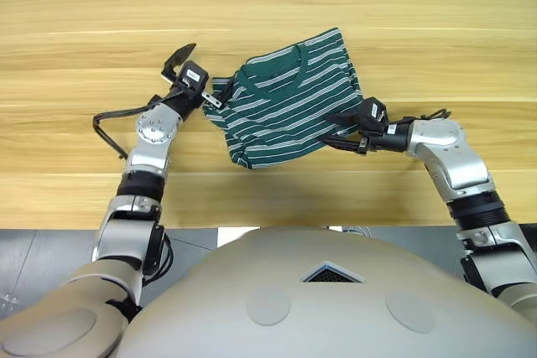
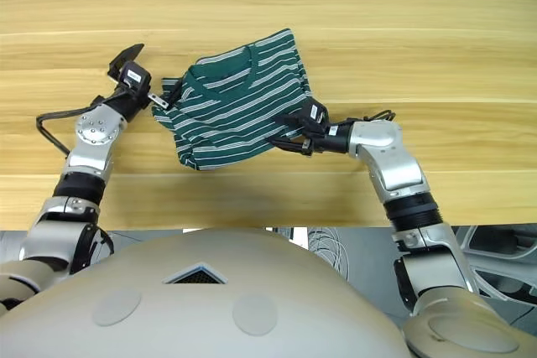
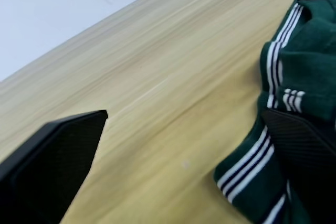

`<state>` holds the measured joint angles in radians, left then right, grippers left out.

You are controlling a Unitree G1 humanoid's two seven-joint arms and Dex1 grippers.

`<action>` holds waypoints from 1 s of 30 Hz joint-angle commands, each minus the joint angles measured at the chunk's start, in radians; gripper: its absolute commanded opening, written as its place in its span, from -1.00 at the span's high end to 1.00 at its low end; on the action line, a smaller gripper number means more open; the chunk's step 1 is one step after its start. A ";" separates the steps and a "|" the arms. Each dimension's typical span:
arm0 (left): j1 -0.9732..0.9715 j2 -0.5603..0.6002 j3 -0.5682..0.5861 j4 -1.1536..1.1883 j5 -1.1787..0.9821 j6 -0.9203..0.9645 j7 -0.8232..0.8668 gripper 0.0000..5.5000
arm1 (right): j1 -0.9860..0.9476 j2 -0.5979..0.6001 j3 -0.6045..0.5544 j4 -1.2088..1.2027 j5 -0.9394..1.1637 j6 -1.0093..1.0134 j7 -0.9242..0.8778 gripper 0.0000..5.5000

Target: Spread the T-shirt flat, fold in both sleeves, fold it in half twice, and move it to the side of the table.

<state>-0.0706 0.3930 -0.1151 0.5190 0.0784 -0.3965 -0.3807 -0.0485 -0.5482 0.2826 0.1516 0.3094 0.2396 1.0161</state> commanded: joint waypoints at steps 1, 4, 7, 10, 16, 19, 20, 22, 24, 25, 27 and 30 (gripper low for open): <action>0.165 0.052 -0.012 -0.123 0.067 0.080 0.011 -0.96 | -0.139 0.048 -0.032 0.320 -0.043 0.091 -0.042 0.07; 0.303 0.064 -0.008 -0.285 0.072 0.125 0.027 -0.96 | -0.224 0.042 -0.056 0.447 -0.029 0.066 0.050 0.07; 0.380 0.012 -0.056 -0.395 0.063 0.169 0.041 -0.96 | -0.340 0.063 -0.023 0.586 -0.115 -0.049 0.064 0.07; 0.396 -0.050 -0.096 -0.454 0.046 0.199 0.058 -0.96 | -0.450 0.129 0.027 0.708 -0.201 -0.146 0.039 0.07; 0.369 -0.122 -0.084 -0.535 -0.018 0.238 0.074 -0.96 | -0.529 0.226 0.085 0.820 -0.327 -0.366 0.010 0.07; 0.342 -0.151 -0.029 -0.583 -0.072 0.253 0.095 -0.96 | -0.520 0.229 0.048 0.730 -0.290 -0.488 0.043 0.07; 0.334 -0.164 -0.006 -0.600 -0.093 0.257 0.106 -0.96 | -0.506 0.223 0.041 0.688 -0.280 -0.513 0.058 0.07; 0.326 -0.177 0.035 -0.630 -0.119 0.264 0.125 -0.96 | -0.483 0.213 0.032 0.628 -0.274 -0.533 0.075 0.07; 0.330 -0.171 0.064 -0.682 -0.144 0.286 0.123 -0.96 | -0.468 0.203 0.031 0.610 -0.294 -0.545 0.063 0.07; 0.332 -0.161 0.076 -0.719 -0.153 0.302 0.115 -0.96 | -0.464 0.199 0.030 0.612 -0.303 -0.552 0.056 0.07; 0.327 -0.135 0.105 -0.780 -0.170 0.332 0.099 -0.96 | -0.466 0.200 0.026 0.623 -0.311 -0.561 0.043 0.07; 0.276 -0.092 0.133 -0.787 -0.169 0.362 0.074 -0.96 | -0.476 0.214 0.022 0.646 -0.321 -0.577 0.039 0.07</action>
<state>0.2481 0.2701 0.0057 -0.2736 -0.0918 -0.0620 -0.2879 -0.5075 -0.3412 0.3131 0.7794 -0.0023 -0.3212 1.0574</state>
